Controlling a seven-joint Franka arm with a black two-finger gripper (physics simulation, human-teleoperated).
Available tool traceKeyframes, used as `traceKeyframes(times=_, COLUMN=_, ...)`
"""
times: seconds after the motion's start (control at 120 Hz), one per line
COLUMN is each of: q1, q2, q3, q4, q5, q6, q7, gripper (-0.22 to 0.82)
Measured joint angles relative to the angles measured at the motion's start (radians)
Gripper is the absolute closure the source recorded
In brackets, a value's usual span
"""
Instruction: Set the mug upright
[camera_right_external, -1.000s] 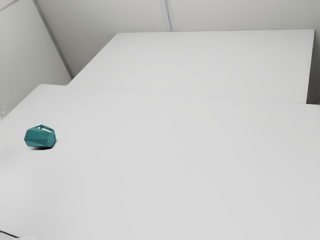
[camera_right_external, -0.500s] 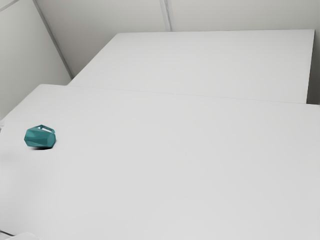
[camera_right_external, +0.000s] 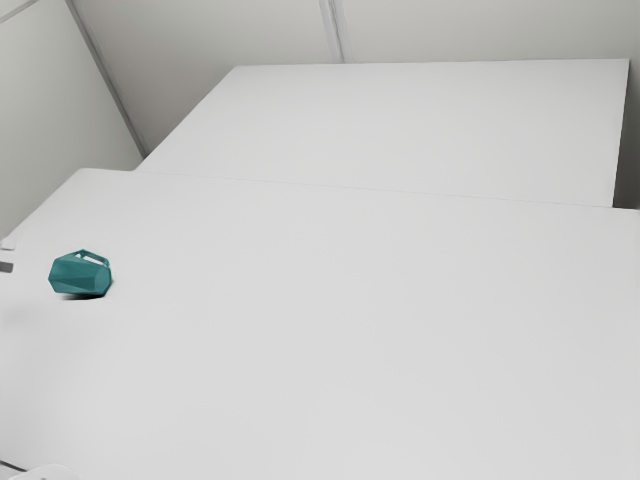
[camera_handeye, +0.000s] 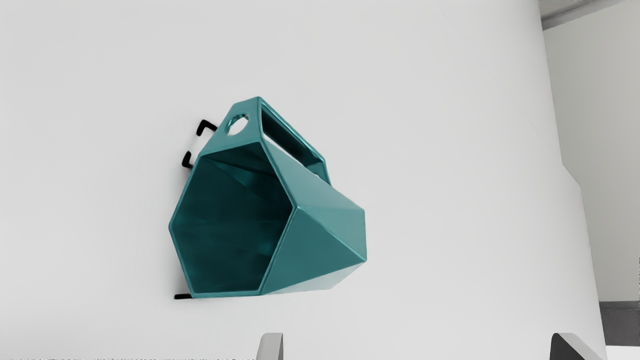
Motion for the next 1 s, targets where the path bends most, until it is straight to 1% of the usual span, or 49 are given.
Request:
traceKeyframes(times=0.3, q1=0.005, q2=0.076, q3=-0.005, q4=0.111, q5=-0.001, q6=-0.017, q7=-0.070, gripper=0.02)
traceKeyframes(times=0.575, q1=-0.004, q2=0.129, q3=-0.029, q4=0.118, q5=-0.003, q6=-0.016, q7=-0.108, gripper=0.02)
traceKeyframes(times=0.867, q1=-0.006, q2=0.156, q3=-0.052, q4=0.119, q5=-0.002, q6=-0.002, q7=-0.133, gripper=0.02)
traceKeyframes(times=1.0, q1=-0.006, q2=0.160, q3=-0.052, q4=0.133, q5=0.000, q6=0.013, q7=-0.139, gripper=0.02)
